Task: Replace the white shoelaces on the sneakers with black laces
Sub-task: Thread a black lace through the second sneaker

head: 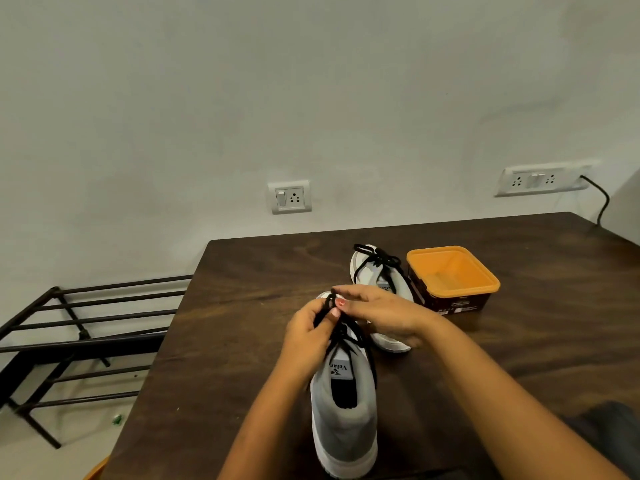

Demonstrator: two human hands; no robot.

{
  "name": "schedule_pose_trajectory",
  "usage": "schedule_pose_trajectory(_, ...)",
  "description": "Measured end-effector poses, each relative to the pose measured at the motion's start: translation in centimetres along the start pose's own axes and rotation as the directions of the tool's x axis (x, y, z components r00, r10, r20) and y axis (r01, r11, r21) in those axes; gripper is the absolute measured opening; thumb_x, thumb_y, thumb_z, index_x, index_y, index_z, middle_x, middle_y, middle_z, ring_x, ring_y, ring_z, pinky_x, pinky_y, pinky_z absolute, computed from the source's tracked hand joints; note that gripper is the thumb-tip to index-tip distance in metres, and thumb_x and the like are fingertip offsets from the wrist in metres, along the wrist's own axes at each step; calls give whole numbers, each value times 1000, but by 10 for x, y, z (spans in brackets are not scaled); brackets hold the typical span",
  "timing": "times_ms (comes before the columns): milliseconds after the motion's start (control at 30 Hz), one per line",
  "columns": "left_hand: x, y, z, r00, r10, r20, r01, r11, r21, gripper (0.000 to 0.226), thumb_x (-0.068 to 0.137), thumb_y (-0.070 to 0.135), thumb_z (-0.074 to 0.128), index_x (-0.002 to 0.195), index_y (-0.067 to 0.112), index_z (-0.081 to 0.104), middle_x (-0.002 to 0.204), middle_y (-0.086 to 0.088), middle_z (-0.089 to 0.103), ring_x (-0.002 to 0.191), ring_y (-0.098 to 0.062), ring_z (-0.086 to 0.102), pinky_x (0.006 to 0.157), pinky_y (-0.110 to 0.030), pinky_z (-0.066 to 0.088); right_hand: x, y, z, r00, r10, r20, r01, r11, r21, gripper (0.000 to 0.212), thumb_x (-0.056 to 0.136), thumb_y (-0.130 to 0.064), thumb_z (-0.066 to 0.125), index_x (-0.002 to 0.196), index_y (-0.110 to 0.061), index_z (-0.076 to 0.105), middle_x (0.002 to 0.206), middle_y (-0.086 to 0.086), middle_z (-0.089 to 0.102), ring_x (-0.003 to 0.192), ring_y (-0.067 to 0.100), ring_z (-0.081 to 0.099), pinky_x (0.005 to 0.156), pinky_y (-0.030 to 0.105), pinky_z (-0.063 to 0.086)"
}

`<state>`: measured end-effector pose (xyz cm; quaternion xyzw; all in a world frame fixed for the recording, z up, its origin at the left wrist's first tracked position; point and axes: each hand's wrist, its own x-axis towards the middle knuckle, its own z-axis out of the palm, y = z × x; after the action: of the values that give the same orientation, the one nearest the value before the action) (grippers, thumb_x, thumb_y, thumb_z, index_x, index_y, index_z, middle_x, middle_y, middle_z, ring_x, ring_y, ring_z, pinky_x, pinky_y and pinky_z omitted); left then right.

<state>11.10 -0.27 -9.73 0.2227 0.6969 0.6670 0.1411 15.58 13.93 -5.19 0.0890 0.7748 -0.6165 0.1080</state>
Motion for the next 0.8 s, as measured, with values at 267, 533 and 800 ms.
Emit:
schedule_pose_trajectory(267, 3, -1, -2, 988, 108, -113, -59, 927, 369, 16, 98, 7, 42, 101, 13, 56, 102, -5, 59, 94, -18, 56, 76, -25, 41, 5, 7, 6, 995, -85, -52, 71, 971, -227, 44, 85, 16, 50, 120, -10, 55, 83, 11, 70, 86, 19, 68, 89, 34, 53)
schedule_pose_trajectory(533, 5, 0, -1, 986, 118, -120, -63, 919, 389, 18, 97, 9, 44, 102, 12, 61, 100, -2, 62, 92, -14, 58, 78, -23, 47, 7, 16, 5, 984, -168, -62, 172, 984, 55, 57, 78, 24, 51, 114, -20, 46, 66, 4, 66, 69, 14, 65, 74, 29, 54)
schedule_pose_trajectory(800, 3, 0, -1, 983, -131, -129, 123, 990, -70, 14, 95, 9, 54, 91, 10, 67, 84, -8, 70, 78, -17, 68, 67, -27, 56, 8, 20, 11, 928, -288, -236, 328, 933, 150, 12, 90, -2, 59, 92, -8, 70, 79, -6, 69, 74, 0, 63, 69, 13, 49)
